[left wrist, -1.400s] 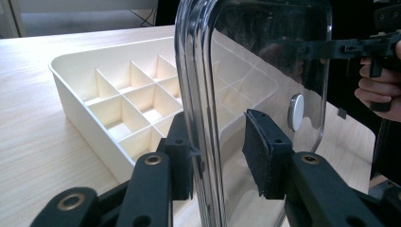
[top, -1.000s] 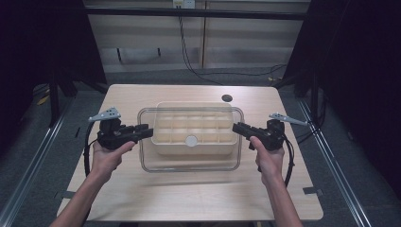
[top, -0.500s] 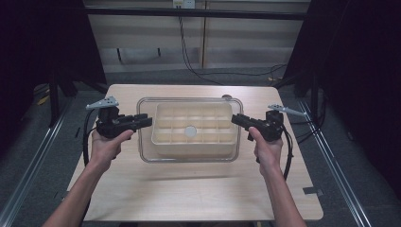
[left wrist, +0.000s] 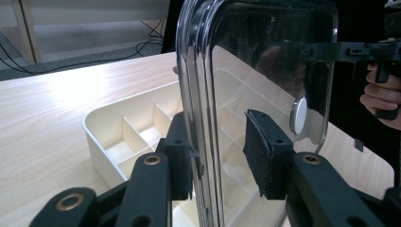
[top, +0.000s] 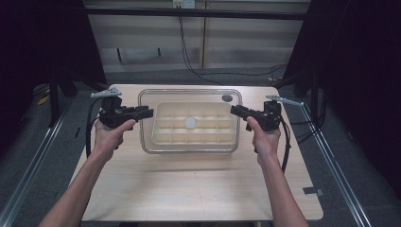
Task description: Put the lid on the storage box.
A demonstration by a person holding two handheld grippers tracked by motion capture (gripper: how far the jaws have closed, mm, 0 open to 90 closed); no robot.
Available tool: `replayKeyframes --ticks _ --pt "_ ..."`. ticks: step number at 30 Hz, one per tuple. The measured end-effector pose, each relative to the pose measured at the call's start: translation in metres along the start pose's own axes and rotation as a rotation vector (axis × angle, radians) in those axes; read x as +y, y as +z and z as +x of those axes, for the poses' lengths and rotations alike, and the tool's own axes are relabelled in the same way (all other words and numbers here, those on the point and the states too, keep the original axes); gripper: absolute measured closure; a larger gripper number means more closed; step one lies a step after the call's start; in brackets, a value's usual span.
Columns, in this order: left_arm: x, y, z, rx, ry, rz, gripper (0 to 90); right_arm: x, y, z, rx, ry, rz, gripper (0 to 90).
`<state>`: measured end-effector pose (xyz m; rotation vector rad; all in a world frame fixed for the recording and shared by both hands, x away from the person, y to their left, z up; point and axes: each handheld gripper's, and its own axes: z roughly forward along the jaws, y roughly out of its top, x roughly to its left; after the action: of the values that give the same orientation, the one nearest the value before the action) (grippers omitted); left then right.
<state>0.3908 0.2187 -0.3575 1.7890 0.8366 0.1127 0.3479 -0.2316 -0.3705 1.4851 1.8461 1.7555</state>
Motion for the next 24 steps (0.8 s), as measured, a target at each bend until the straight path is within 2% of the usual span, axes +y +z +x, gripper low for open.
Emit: replayKeyframes --ticks 8,11,13,24 --pt "0.01 0.005 0.001 0.011 0.009 0.002 63.8 0.01 0.004 -0.005 -0.005 0.006 -0.011 66.3" --pt "0.014 0.009 0.005 0.019 0.002 -0.002 63.7 0.016 0.008 -0.009 -0.003 -0.001 -0.004 66.3" --pt "0.014 0.014 0.007 0.021 -0.018 -0.019 63.8 0.019 0.011 -0.013 -0.005 0.006 -0.001 66.2" --pt "0.016 0.029 0.008 0.022 -0.012 0.016 63.6 0.016 0.011 -0.027 -0.03 0.035 0.006 65.7"
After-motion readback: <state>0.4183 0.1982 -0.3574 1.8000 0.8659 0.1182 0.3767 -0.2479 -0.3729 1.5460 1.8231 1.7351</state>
